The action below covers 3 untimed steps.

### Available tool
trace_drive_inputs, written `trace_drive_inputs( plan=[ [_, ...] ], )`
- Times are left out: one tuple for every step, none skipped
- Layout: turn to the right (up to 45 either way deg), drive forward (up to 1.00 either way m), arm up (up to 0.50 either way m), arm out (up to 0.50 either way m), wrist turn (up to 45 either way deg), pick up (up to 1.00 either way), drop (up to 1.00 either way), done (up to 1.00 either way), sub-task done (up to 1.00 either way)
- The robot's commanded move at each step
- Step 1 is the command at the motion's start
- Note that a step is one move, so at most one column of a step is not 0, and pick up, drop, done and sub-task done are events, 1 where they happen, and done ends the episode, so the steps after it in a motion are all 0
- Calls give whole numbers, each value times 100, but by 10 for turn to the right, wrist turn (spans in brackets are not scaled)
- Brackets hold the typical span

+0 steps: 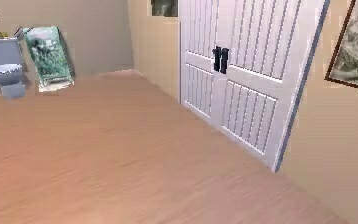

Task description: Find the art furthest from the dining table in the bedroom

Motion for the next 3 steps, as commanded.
trace_drive_inputs(
  plan=[
    [-450, 0, 0, 0, 0, 0, 0, 0, 0],
    [-450, 0, 0, 0, 0, 0, 0, 0, 0],
    [-180, 0, 0, 0, 0, 0, 0, 0, 0]
  ],
)
